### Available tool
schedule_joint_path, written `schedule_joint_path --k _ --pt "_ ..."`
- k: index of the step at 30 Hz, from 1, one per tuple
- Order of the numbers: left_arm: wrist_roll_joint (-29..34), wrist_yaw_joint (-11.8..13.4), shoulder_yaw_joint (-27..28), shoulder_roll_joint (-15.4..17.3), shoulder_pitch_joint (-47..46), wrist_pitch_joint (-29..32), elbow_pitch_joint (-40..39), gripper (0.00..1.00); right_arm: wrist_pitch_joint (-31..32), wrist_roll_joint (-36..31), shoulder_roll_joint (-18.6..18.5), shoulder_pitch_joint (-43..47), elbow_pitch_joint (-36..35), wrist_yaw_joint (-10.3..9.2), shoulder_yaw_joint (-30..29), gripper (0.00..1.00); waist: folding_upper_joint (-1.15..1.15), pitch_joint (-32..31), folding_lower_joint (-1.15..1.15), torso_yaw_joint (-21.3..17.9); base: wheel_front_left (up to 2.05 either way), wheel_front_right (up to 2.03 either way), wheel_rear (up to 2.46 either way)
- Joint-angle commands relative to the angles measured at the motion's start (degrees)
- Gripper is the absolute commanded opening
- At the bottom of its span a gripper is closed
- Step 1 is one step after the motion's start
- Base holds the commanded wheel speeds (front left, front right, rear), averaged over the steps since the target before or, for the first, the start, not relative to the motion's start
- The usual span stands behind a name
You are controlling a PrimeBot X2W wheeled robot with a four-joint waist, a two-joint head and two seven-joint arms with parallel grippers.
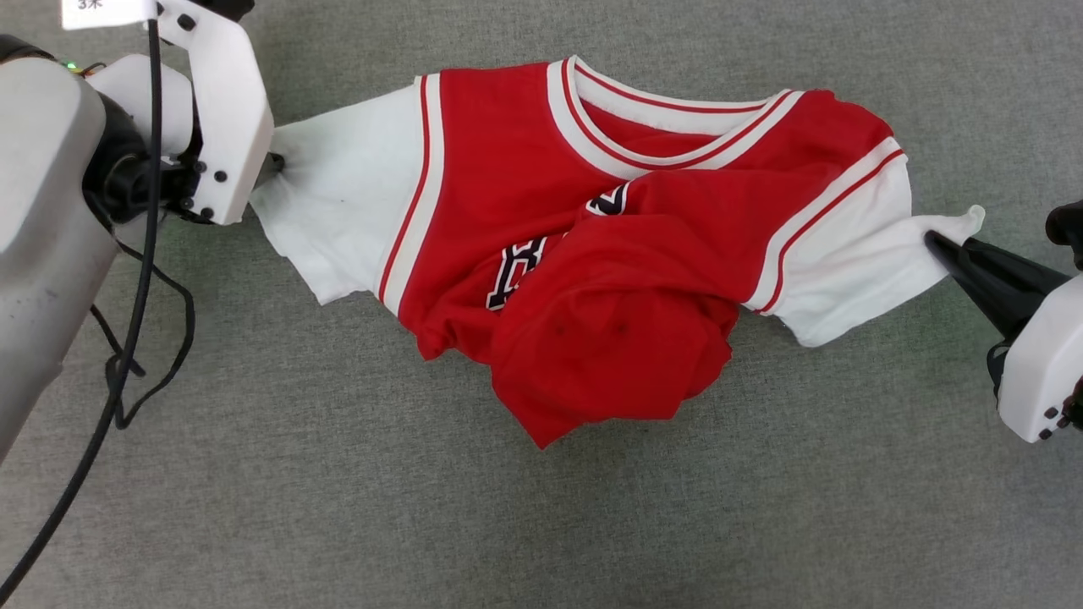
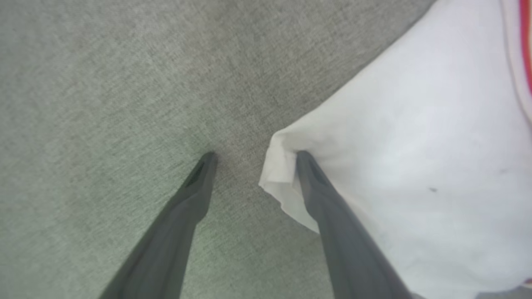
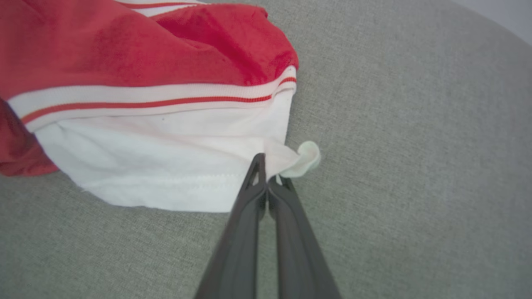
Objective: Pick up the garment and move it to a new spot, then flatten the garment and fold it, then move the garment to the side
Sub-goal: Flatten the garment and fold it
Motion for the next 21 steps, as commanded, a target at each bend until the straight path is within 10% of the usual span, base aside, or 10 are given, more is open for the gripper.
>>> schedule_joint_path --k 1,2,4,5,21 --pt "-0.42 -0.03 -3.44 -0.55 5.85 2.06 2.62 1.0 -0.35 0.05 0.06 -0.68 0.25 -0.06 0.06 0.0 0.0 0.09 0.01 0.01 0.0 0.0 0.0" --pt "-0.99 -0.04 -4.24 -0.5 6.18 2.62 2.54 1.0 -0.36 0.11 -0.06 -0.94 0.39 -0.06 0.19 0.0 0.0 0.13 0.01 0.05 0.0 0.0 0.0" --pt "-1.77 -0.1 -5.86 -0.29 6.81 3.3 1.95 0.06 -0.59 0.19 -0.16 -1.49 0.6 -0.06 0.43 0.0 0.0 0.14 0.01 0.1 0.0 0.0 0.0" --pt "-2.2 -0.15 -6.56 -0.19 7.22 3.55 1.75 0.0 -0.72 0.22 -0.17 -1.61 0.72 -0.06 0.52 0.0 0.0 0.12 0.01 0.16 0.0 0.0 0.0" --pt "-1.42 -0.03 -5.81 0.87 0.12 -23.36 -2.98 0.0 -4.7 -0.32 -2.39 -2.74 3.41 -0.06 -0.28 0.0 0.0 -11.61 0.01 6.02 0.0 0.0 0.0"
